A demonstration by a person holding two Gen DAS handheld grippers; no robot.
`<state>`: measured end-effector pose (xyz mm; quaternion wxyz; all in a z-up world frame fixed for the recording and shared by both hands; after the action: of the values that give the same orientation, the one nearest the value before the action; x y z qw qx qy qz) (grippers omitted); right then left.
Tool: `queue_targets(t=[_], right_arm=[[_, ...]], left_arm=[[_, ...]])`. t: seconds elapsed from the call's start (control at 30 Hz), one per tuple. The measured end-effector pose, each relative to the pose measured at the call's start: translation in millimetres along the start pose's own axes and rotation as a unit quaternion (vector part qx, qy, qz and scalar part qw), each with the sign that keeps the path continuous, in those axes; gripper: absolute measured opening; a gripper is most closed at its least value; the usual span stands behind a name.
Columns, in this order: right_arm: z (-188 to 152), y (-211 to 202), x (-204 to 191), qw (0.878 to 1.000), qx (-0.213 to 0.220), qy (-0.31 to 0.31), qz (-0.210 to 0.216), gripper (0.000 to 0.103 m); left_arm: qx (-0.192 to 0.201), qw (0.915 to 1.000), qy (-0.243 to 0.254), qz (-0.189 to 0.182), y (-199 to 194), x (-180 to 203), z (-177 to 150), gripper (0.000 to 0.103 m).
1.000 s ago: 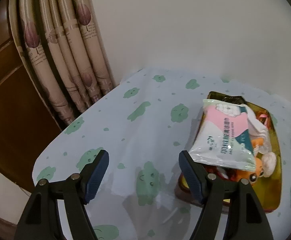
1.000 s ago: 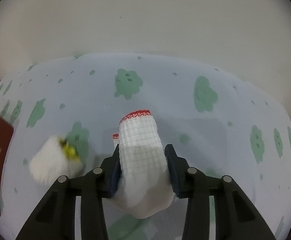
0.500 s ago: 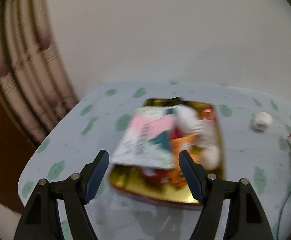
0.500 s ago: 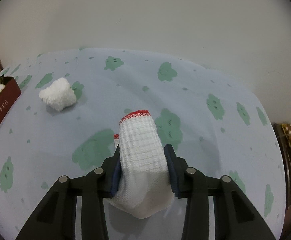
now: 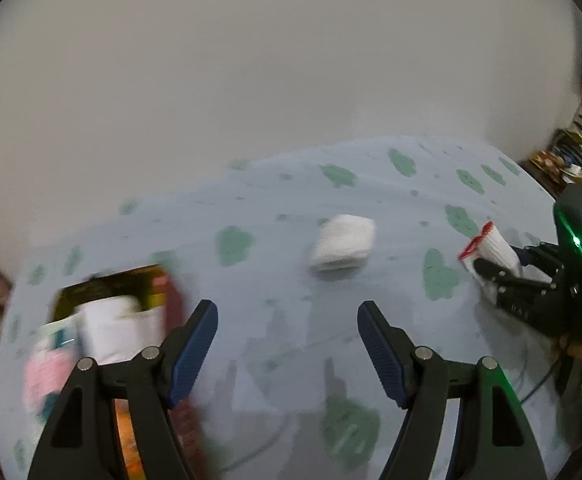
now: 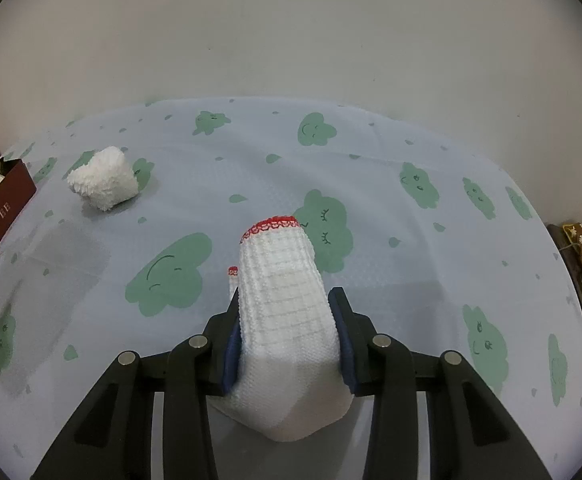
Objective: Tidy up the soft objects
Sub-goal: 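Lower the left gripper onto the white fluffy ball and grasp it, then carry the fluffy ball into the tin and open the left gripper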
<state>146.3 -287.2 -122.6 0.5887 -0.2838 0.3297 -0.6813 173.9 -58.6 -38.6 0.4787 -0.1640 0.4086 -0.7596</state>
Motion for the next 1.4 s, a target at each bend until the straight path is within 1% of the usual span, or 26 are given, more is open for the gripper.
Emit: queue_targets(t=[0.03,0.07,0.13,0.3,0.4,0.47,0.5,0.63,0.73,0.77,0.8,0.83,0.93,1.07,1.23,1.4], right_arm=[[0,1,0,1.0,-0.001,0.0,0.001,0.037],[0,1,0,1.0,-0.001,0.002,0.002,0.037],[1,2,1,1.0,-0.003,0.004,0.005,0.037],[1,4,1,1.0,-0.005,0.006,0.009,0.038],[0,4,2,1.0,-0.006,0.01,0.014,0.038],[0,6,3,1.0,-0.008,0.015,0.02,0.038],[0,6,4,1.0,-0.009,0.017,0.024,0.038],[-1,7,4,0.999,-0.01,0.019,0.027,0.039],[-1,7,4,0.999,-0.011,0.017,0.029,0.04],[-1,7,4,0.999,-0.011,0.018,0.03,0.04],[-1,7,4,0.999,-0.011,0.018,0.03,0.04],[-1,7,4,0.999,-0.011,0.018,0.03,0.04],[-1,6,4,0.999,-0.011,0.017,0.029,0.04],[-1,6,4,0.999,-0.011,0.018,0.03,0.04],[-1,6,3,0.999,-0.011,0.017,0.03,0.041],[-1,7,4,0.999,-0.011,0.016,0.028,0.041]], left_arm=[[-0.007,0.9999,0.001,-0.012,13,5,6,0.075],[-0.014,0.9998,0.003,-0.014,23,9,9,0.075],[-0.022,0.9997,0.011,-0.006,44,18,19,0.074],[-0.04,0.9984,0.039,-0.005,80,38,36,0.075],[-0.046,0.9973,0.057,0.008,97,45,44,0.075],[-0.048,0.9957,0.074,0.028,109,48,49,0.075],[-0.049,0.9953,0.078,0.031,111,48,50,0.075],[-0.065,0.9953,0.065,0.029,132,42,55,0.075],[-0.068,0.9959,0.054,0.025,139,40,52,0.074],[-0.065,0.9963,0.05,0.026,138,40,51,0.063],[-0.067,0.9962,0.05,0.027,137,41,49,0.046],[-0.075,0.9955,0.05,0.03,139,42,48,0.039],[-0.075,0.9964,0.034,0.021,129,40,46,0.038],[-0.061,0.998,0.016,0.009,103,42,42,0.038],[-0.043,0.9986,0.006,0.028,61,42,30,0.038],[-0.03,0.999,-0.001,0.035,13,37,16,0.038]])
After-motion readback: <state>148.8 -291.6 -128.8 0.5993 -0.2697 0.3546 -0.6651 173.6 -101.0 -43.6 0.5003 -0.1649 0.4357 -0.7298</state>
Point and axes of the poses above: each gripper's, at about its wrist camera, not at the fingertips, and y roughly the way its jaws point, x to its right, z to its top, the point moved 1 cm from there along y, roughly the way its jaws point, and after that the axes turned 6 degrees about y, right-handed, at the moved point
